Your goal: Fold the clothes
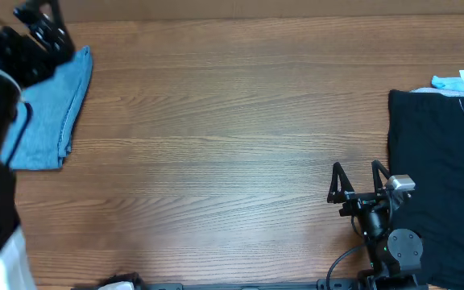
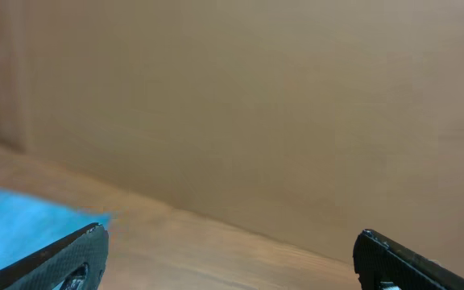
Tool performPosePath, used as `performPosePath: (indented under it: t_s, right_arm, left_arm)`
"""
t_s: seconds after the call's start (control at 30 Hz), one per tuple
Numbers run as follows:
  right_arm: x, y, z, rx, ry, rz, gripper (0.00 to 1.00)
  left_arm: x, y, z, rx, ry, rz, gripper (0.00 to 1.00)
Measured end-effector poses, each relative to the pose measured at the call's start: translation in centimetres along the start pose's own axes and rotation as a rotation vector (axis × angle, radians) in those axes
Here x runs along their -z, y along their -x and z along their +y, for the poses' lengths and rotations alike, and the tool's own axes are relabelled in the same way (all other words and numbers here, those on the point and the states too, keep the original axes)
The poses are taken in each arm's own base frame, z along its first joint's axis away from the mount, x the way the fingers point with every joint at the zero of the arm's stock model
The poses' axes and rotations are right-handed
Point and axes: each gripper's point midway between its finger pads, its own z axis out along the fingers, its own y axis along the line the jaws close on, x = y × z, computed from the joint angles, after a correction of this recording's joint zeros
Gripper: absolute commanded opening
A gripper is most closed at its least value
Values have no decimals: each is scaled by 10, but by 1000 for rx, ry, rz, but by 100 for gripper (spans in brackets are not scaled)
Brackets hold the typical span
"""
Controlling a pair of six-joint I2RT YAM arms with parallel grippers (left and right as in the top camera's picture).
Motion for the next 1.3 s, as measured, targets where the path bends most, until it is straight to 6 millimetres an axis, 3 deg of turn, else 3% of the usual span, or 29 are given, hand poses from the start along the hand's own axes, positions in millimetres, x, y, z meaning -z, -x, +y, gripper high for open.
performPosePath:
  t_s: [0.1, 0.17, 0.23, 0.47, 0.5, 0.6, 0.67, 0.83, 1.0, 1.2, 1.3]
  right_arm:
    - [0, 0, 0, 0, 0, 0, 100]
    - [0, 0, 0, 0, 0, -2, 100]
    - [0, 0, 0, 0, 0, 0, 100]
    - [0, 0, 0, 0, 0, -1, 100]
    - [0, 0, 0, 0, 0, 0, 100]
    - [0, 0, 0, 0, 0, -1, 100]
    - [0, 0, 0, 0, 0, 0, 100]
    - [0, 0, 0, 0, -1, 0, 100]
    - [0, 0, 0, 0, -1, 0, 100]
    - [0, 0, 0, 0, 0, 0, 100]
    - [0, 0, 0, 0, -1, 0, 100]
  left_arm:
    - [55, 3, -38, -30, -121, -65, 100]
    - [79, -11, -38, -34, -140, -72, 100]
    - [88, -49, -22, -25, -113, -17, 100]
    - [56, -201, 58, 6, 58, 244, 100]
    - [54, -235, 73, 12, 85, 303, 100]
    - [46, -294, 95, 46, 104, 369, 100]
    - [34, -320, 108, 83, 93, 316, 100]
    - [12, -330, 117, 107, -8, 68, 100]
    - [15, -306, 123, 102, -28, -173, 100]
    - [14, -322, 133, 52, -22, -228, 100]
    - [16, -325, 130, -71, -30, -236, 100]
